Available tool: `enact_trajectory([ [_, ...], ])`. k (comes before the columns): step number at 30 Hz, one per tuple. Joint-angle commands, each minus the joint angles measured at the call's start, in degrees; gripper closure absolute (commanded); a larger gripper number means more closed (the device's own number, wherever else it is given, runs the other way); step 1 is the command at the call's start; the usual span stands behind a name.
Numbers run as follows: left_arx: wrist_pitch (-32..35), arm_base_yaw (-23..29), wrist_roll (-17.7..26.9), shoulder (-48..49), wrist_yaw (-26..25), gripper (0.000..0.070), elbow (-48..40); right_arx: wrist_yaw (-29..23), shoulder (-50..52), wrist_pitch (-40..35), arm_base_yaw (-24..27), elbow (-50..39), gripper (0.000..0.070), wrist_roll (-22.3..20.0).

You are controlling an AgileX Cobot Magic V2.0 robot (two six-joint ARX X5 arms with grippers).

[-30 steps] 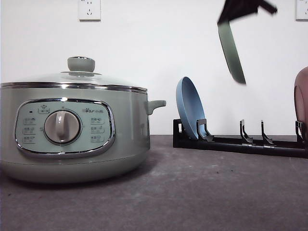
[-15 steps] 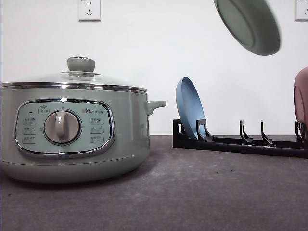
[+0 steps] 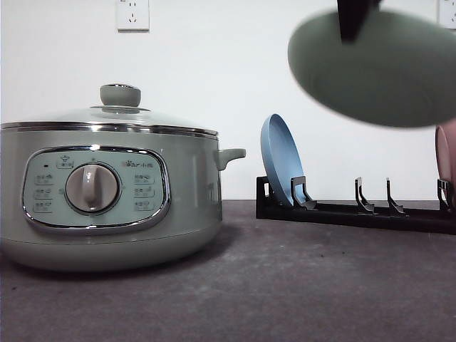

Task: Transfer potato from steamer to green plate

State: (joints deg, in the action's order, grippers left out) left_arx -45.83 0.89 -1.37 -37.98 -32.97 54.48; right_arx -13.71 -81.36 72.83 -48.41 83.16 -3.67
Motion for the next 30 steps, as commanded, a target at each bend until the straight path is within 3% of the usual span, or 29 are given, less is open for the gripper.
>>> enact_trajectory([
  [1,0.70,-0.07,0.52,-0.30,-0.24,0.0104,1.29,-1.47,-0.70,-1.72,-2.13,-2.28,0.0696,2.36],
  [13,0.74,-0.07,0.50,-0.28,-0.24,0.0104,1.29,-1.61,-1.79,-14.90,-10.16,-18.49,0.0696,6.78],
  [25,0.73,-0.16,0.51,-0.28,-0.24,0.0104,1.29,-1.31,-10.11,-19.89,-10.81,-20.29,0.0696,6.68],
  [30,0.71,-0.17,0.50,-0.28,-0.26,0.0104,1.29,2.99,-11.99,-22.69,-10.81,-20.29,0.0691,7.39],
])
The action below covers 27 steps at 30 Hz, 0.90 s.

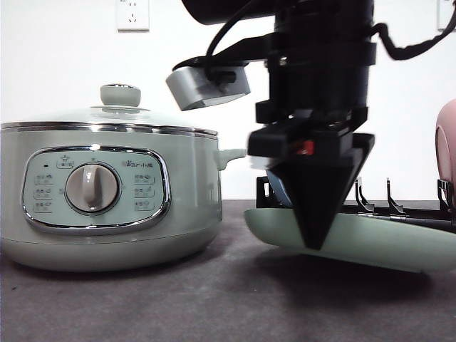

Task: Transfer potato from steamer to green plate

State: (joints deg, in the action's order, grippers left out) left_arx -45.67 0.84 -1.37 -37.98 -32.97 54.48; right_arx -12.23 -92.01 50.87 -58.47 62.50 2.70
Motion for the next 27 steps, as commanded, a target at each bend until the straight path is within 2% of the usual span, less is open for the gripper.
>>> enact_trajectory([
  [1,0.54,-0.12,0.50,-0.28,-0.25,0.0104,1.29,2.28,-1.59,-1.19,-0.75,0.37,0.0671,1.27],
  [2,0.51,-0.11,0.50,-0.28,-0.24,0.0104,1.29,2.83,-1.81,-1.56,-0.75,0.37,0.0634,1.44],
  [5,0.46,-0.11,0.50,-0.28,-0.26,0.0104,1.29,3.28,-2.03,-1.72,-0.75,0.37,0.0449,1.99],
  [6,0.46,-0.11,0.50,-0.28,-0.26,0.0104,1.29,3.28,-2.05,-1.66,-0.75,0.37,0.0407,2.19],
  [7,0.45,-0.11,0.50,-0.28,-0.26,0.0104,1.29,3.27,-2.05,-1.58,-0.75,0.37,0.0394,2.34],
  [17,0.48,-0.11,0.50,-0.31,-0.26,0.0104,1.29,3.17,-0.23,-1.12,-0.57,1.43,0.0393,2.09],
  [23,0.50,-0.11,0.50,-0.31,-0.24,0.0104,1.29,3.25,6.82,-1.12,0.29,3.86,0.0393,0.76],
  [27,0.52,-0.11,0.50,-0.36,-0.24,0.0104,1.29,3.82,12.52,-1.65,2.61,6.32,0.0393,-1.15],
])
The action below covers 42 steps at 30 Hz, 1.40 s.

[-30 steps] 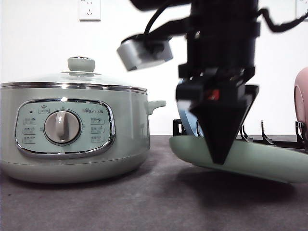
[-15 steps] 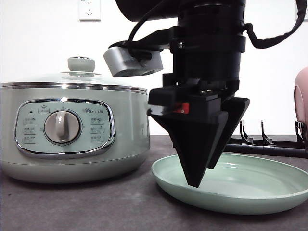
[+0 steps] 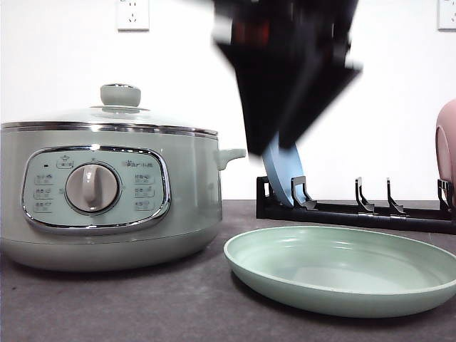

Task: Transfer potato from steamer to green plate

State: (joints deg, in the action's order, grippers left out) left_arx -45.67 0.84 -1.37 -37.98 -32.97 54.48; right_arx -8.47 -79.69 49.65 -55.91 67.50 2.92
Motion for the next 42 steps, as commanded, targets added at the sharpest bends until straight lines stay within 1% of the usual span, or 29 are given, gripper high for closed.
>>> enact_trajectory([
  [1,0.51,-0.11,0.49,-0.44,-0.24,0.0104,1.29,0.76,1.54,-1.04,0.97,1.89,0.0393,-1.80],
  [2,0.49,-0.11,0.48,-0.53,-0.24,0.0104,1.29,1.80,2.84,-1.78,1.97,2.42,0.0394,-2.13],
  [4,0.45,-0.11,0.47,-0.59,-0.24,0.0104,1.29,5.97,5.30,-3.79,4.62,3.32,0.0393,-2.21],
  [5,0.46,-0.11,0.46,-0.59,-0.24,0.0104,1.29,8.79,6.33,-4.79,6.09,3.72,0.0394,-2.21],
  [9,0.48,-0.11,0.44,-0.63,-0.25,0.0104,1.29,23.93,9.10,-7.95,13.24,5.08,0.0393,-1.50],
  [11,0.46,-0.11,0.38,-0.63,-0.24,0.0104,1.29,30.68,9.43,-8.54,16.44,5.28,0.0393,-1.06],
  [12,0.46,-0.11,0.29,-0.63,-0.24,0.0104,1.29,33.59,9.46,-8.42,18.02,5.28,0.0393,-0.56],
  [14,0.46,-0.11,0.26,-0.63,-0.24,0.0104,1.29,37.00,9.40,-7.70,20.40,5.28,0.0393,-0.33],
  [17,0.36,-0.11,0.28,-0.65,-0.24,0.0104,1.29,37.53,9.32,-6.78,21.92,5.28,0.0394,-0.61],
  [27,-0.06,-0.15,-0.32,-2.12,-0.24,0.0103,1.34,37.55,9.32,-6.62,21.93,5.28,0.0393,-1.01],
  [30,-0.44,-0.51,-0.36,-3.52,-0.24,0.0103,2.57,37.49,9.32,-6.27,21.93,5.28,0.0394,-1.04],
  [32,-1.45,-1.09,-0.34,-5.47,-0.09,0.0102,5.00,37.46,9.32,-6.11,21.93,5.28,0.0394,-1.33],
  [35,-3.97,-2.50,0.32,-9.91,1.30,0.0103,10.87,37.44,9.32,-5.88,21.93,5.28,0.0393,-1.72],
  [42,-12.88,-8.67,0.98,-24.41,8.30,0.0105,29.43,37.44,9.32,-5.88,21.93,5.28,0.0394,-2.28],
])
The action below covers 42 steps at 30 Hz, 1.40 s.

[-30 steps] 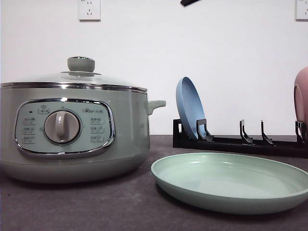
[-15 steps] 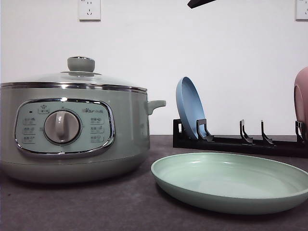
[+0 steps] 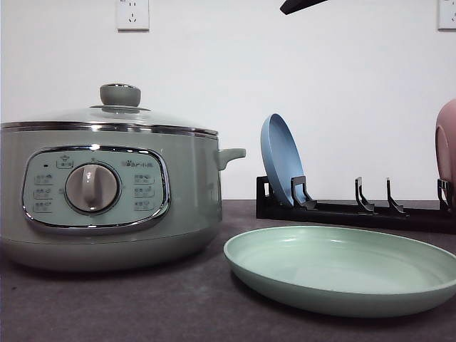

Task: Transfer potato from steamer to green plate

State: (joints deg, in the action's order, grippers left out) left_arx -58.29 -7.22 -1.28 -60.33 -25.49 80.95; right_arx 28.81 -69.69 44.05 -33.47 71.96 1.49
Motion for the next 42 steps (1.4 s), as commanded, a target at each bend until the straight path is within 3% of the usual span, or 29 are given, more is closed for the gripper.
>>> enact_trajectory([
  [1,-1.13,-1.70,1.10,-4.07,2.19,0.0105,5.28,0.17,-0.68,-0.28,-0.50,0.81,0.0394,-0.87],
  [8,-5.48,-9.20,2.45,-17.07,11.34,0.0105,16.91,0.17,-0.68,-0.31,-0.50,0.81,0.0394,-0.89],
  [15,-6.79,-13.22,3.85,-27.28,16.79,0.0105,21.64,0.13,-0.68,-0.28,-0.50,0.81,0.0394,-0.88],
  [26,-6.68,-15.34,3.85,-36.09,18.66,0.0108,21.77,-0.14,-0.68,-0.31,-0.50,0.81,0.0393,-0.91],
  [42,-8.23,-16.48,3.83,-39.50,21.24,0.0112,21.77,-0.40,-0.68,-0.35,-0.48,0.81,0.0393,-1.53],
])
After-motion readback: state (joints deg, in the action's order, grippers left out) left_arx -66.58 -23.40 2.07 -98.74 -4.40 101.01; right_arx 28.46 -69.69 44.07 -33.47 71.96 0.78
